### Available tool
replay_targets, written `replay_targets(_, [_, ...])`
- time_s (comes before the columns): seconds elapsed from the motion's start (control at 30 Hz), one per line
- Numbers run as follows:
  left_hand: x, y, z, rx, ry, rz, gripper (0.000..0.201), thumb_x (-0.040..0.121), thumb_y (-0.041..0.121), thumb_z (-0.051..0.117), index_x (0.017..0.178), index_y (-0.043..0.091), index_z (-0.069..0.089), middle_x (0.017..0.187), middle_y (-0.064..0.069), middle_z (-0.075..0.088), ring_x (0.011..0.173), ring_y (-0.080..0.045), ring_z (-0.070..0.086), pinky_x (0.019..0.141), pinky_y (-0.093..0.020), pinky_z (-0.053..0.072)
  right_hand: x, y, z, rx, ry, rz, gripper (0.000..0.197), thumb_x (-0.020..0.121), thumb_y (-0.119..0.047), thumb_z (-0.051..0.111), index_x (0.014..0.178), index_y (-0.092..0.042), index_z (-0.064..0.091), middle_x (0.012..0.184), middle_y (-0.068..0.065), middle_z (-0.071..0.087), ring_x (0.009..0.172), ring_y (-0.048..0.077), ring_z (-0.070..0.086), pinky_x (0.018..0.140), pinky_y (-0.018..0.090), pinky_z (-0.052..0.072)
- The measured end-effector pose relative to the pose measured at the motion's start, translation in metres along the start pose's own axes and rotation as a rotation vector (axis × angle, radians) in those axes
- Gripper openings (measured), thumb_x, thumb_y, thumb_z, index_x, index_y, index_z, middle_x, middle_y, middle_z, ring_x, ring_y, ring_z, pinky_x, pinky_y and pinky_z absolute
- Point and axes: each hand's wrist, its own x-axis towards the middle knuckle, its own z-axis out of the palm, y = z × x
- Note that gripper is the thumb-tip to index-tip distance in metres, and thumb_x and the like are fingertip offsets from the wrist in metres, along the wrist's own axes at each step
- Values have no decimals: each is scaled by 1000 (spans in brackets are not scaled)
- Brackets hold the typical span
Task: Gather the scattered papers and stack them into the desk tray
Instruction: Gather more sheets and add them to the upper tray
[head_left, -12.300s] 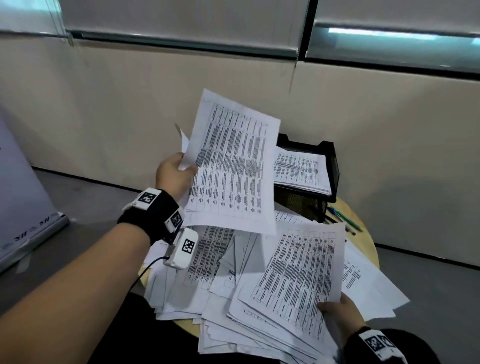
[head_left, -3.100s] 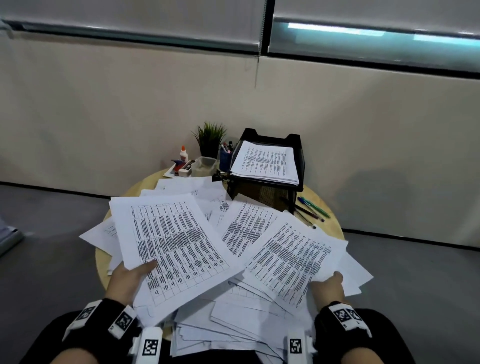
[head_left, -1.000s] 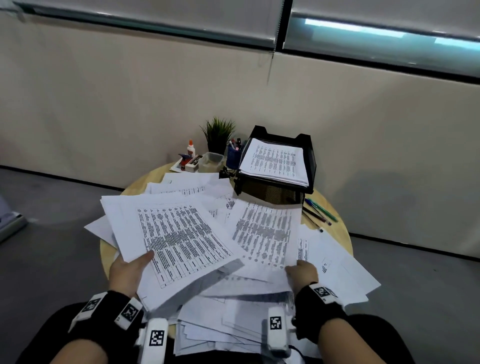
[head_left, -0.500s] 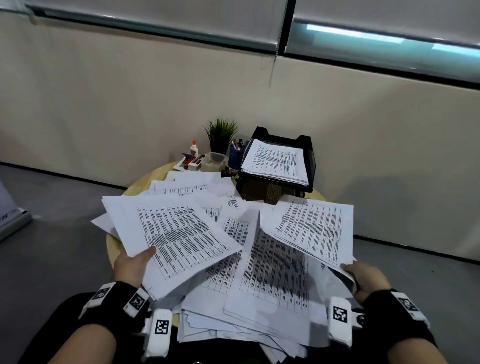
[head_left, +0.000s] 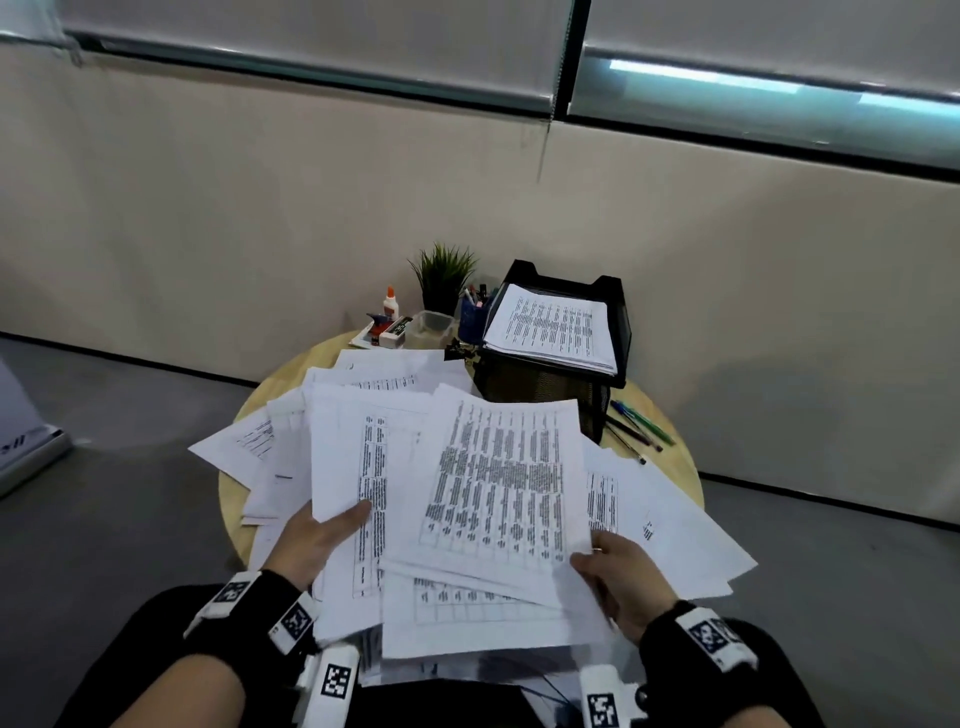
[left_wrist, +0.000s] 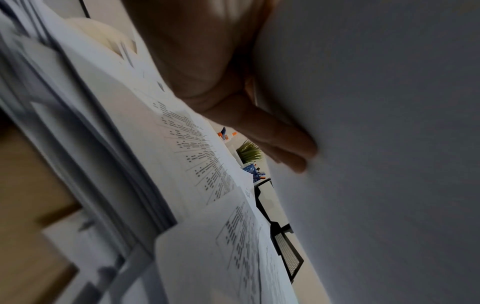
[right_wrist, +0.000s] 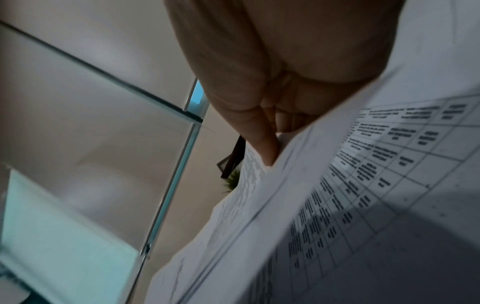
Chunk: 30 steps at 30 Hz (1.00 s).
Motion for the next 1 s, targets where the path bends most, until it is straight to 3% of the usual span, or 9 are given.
replay_targets(0.1, [5,-4,1,-69,-26,-23,17,85,-1,62,100,8,63,93,4,66,65,1,67,66,-13,54,-3,0,13,-45,-99,-42,17,84,8,57,75,-6,54,55,3,53,46,17,45,43,19,33])
replay_targets(0.17, [5,-4,3,-90,-46,-23,25,84,-2,63,107,8,60,94,-1,67,68,0,68,59,-10,52,-5,-4,20,-4,-139,-61,18,83,6,61,97,-4,60,85,10,72,72,27,66,64,32,53])
replay_targets(0.23, [5,-5,4,-94,-69,-3,32,81,-4,66,111,8,60,92,3,71,84,-11,68,68,-16,53,-3,-6,23,62,-140,-69,32,82,4,63,112,-5,57,103,14,72,94,32,68,87,43,54])
replay_targets(0.33, [4,-7,7,-100,-104,19,33,74,-1,75,102,13,64,80,13,73,89,-16,64,71,-15,55,0,-2,27,141,-145,-99,35,92,3,52,126,-6,52,118,8,68,111,24,63,105,43,43])
replay_targets(0.47, [5,-8,14,-83,-210,13,89,22,41,94,102,12,66,93,2,74,87,-13,68,72,-17,56,-2,-1,31,171,-198,-80,32,94,8,45,121,-5,56,115,8,70,106,21,65,94,31,50])
replay_targets(0.63, [4,16,26,-52,-268,55,54,49,15,79,101,13,64,88,5,73,86,-11,68,63,-11,52,-2,-21,24,250,-236,-71,27,88,9,52,111,1,62,110,16,70,95,25,69,77,29,55])
replay_targets(0.7, [8,28,31,-74,-319,79,55,51,10,78,104,12,62,90,5,74,81,-4,69,64,-11,52,0,-34,21,299,-255,-54,23,88,7,53,109,3,63,103,18,72,85,26,71,69,30,58])
replay_targets(0.77, [13,42,36,-118,-346,68,58,56,5,75,112,7,60,102,-5,71,88,-10,69,70,-19,56,1,-50,18,337,-281,-45,22,87,7,54,106,5,64,102,23,70,79,31,71,66,34,59])
replay_targets(1.0, [25,100,58,43,-231,166,23,73,-11,68,86,7,63,88,-11,70,83,-28,65,80,-34,53,11,-104,14,245,-226,-268,50,65,10,72,113,10,58,113,27,65,93,36,64,85,44,54])
